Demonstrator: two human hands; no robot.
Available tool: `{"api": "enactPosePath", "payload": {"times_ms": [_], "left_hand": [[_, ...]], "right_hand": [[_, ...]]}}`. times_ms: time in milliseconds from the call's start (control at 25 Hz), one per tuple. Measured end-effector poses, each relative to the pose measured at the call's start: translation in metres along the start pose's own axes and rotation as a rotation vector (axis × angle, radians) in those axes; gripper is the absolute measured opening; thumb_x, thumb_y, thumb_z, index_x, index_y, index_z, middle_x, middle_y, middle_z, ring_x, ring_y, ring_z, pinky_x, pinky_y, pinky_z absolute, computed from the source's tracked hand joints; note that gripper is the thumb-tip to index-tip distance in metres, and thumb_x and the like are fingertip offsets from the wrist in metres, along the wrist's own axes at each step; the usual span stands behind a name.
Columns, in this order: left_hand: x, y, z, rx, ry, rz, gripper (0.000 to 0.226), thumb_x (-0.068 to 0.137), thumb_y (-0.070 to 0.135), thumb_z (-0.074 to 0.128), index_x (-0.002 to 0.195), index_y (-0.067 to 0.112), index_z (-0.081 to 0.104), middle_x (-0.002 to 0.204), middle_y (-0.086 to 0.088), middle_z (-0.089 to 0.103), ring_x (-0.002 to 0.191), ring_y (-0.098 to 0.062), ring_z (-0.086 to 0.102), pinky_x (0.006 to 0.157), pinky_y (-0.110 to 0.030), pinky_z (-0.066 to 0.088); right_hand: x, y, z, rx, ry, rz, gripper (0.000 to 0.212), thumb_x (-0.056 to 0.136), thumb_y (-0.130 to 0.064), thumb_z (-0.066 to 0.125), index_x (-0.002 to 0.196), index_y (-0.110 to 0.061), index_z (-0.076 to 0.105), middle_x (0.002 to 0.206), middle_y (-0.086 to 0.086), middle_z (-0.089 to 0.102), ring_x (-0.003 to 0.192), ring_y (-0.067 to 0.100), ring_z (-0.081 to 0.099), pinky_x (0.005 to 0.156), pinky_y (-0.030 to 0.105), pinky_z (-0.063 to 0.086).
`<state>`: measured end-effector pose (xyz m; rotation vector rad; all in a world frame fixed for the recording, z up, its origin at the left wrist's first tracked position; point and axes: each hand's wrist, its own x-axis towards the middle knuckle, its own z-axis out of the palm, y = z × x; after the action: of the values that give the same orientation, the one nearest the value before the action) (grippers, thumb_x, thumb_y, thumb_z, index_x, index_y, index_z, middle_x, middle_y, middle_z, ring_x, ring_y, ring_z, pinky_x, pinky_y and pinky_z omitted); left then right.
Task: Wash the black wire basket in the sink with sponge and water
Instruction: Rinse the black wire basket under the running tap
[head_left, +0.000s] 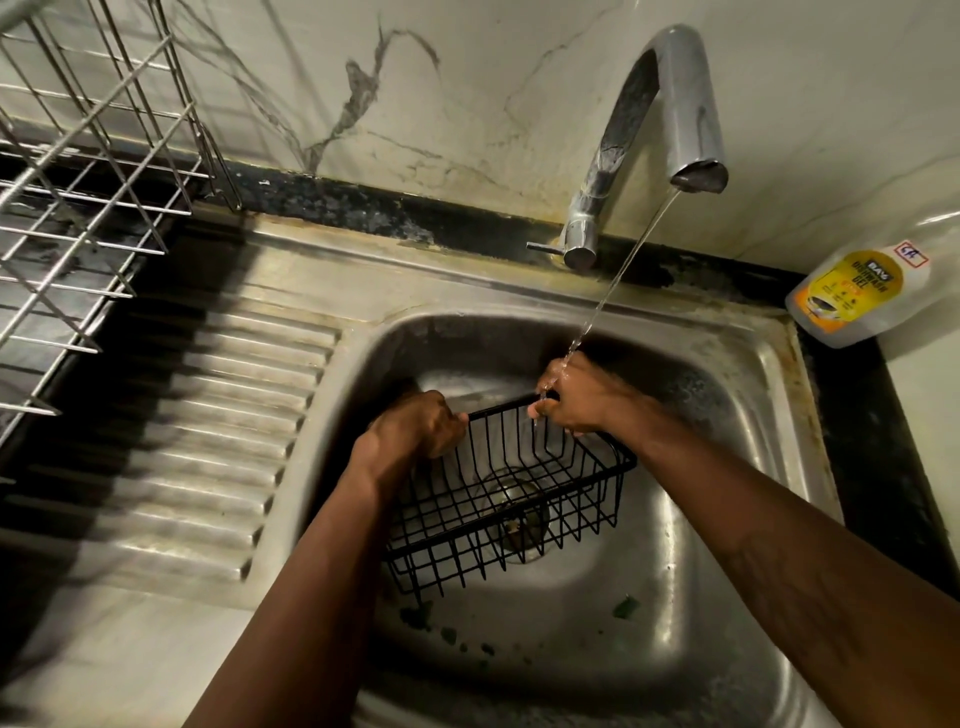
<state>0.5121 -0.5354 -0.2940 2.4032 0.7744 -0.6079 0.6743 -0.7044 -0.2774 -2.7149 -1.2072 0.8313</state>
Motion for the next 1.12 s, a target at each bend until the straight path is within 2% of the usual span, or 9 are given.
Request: {"api": "enactPosePath", "payload": {"times_ms": [200,360,520,640,720,800,920,1040,1120], "left_hand": [[-0.007,0.008,-0.011,-0.023,0.003,0.109,0.038,0.099,0.046,0.052,0.113,0.019,0.074,0.114,-0.005,0.071,0.1,-0.023,0.066,0.084,-0.026,0.05],[-0.011,0.021,-0.012,-0.048,0.009,0.236,0.031,0.099,0.044,0.053,0.087,0.021,0.07,0.1,-0.003,0.07,0.091,-0.021,0.064,0.079,-0.025,0.047],[-0.015,0.028,-0.015,-0.084,0.027,0.252,0.019,0.093,0.03,0.057,0.096,0.016,0.069,0.1,-0.009,0.07,0.093,-0.027,0.066,0.078,-0.031,0.054],[-0.017,0.029,-0.013,-0.097,0.041,0.197,0.03,0.087,0.029,0.057,0.103,0.007,0.07,0.104,-0.011,0.07,0.098,-0.027,0.067,0.078,-0.026,0.052],[-0.014,0.026,-0.013,-0.166,-0.037,0.152,0.029,0.081,0.031,0.058,0.087,0.008,0.075,0.087,-0.003,0.076,0.085,-0.019,0.072,0.08,-0.025,0.056],[-0.013,0.024,-0.013,-0.177,-0.05,0.136,0.024,0.082,0.038,0.062,0.072,0.018,0.071,0.072,0.004,0.073,0.073,-0.013,0.069,0.078,-0.026,0.058],[-0.012,0.022,-0.002,-0.018,0.145,0.195,0.035,0.081,0.054,0.064,0.091,0.021,0.068,0.086,-0.001,0.071,0.081,-0.021,0.068,0.075,-0.029,0.057],[-0.011,0.029,0.014,0.025,0.205,0.274,0.036,0.088,0.04,0.058,0.114,0.015,0.064,0.108,-0.011,0.069,0.098,-0.031,0.065,0.081,-0.033,0.052],[-0.011,0.038,0.021,0.006,0.188,0.267,0.033,0.09,0.031,0.058,0.117,0.012,0.065,0.114,-0.015,0.068,0.103,-0.035,0.064,0.084,-0.035,0.051]], "right_hand": [[-0.003,-0.004,-0.003,0.145,0.008,-0.048,0.022,0.085,-0.038,0.079,0.1,-0.023,0.072,0.097,-0.004,0.062,0.074,0.01,0.064,0.064,0.029,0.053],[-0.009,-0.011,0.002,0.244,0.098,-0.131,0.006,0.09,-0.04,0.072,0.093,-0.035,0.071,0.087,-0.011,0.067,0.085,0.008,0.063,0.076,0.033,0.054],[-0.012,-0.012,0.025,0.196,0.213,-0.119,0.033,0.094,-0.043,0.066,0.125,-0.033,0.063,0.099,0.0,0.071,0.089,0.015,0.067,0.081,0.039,0.06],[-0.022,-0.015,0.038,0.283,0.286,-0.137,0.047,0.098,-0.035,0.064,0.143,-0.026,0.054,0.114,0.007,0.073,0.102,0.02,0.07,0.09,0.032,0.055],[-0.03,-0.011,0.042,0.276,0.375,-0.106,0.032,0.101,-0.035,0.06,0.131,-0.025,0.066,0.114,0.003,0.074,0.1,0.02,0.07,0.083,0.028,0.053],[-0.029,-0.01,0.045,0.035,0.511,-0.211,0.027,0.1,-0.037,0.055,0.113,-0.023,0.075,0.095,0.003,0.077,0.078,0.024,0.073,0.064,0.032,0.055],[-0.013,-0.016,0.042,-0.153,0.535,-0.472,0.037,0.094,-0.033,0.044,0.102,-0.013,0.074,0.078,0.007,0.074,0.056,0.031,0.067,0.051,0.034,0.054],[-0.004,-0.024,0.024,-0.298,0.392,-0.51,0.031,0.097,-0.036,0.041,0.103,-0.018,0.066,0.087,0.006,0.071,0.071,0.033,0.068,0.063,0.04,0.055],[-0.006,-0.022,0.026,-0.313,0.292,-0.448,0.024,0.1,-0.034,0.045,0.116,-0.024,0.06,0.095,0.005,0.071,0.086,0.032,0.068,0.076,0.041,0.053]]}}
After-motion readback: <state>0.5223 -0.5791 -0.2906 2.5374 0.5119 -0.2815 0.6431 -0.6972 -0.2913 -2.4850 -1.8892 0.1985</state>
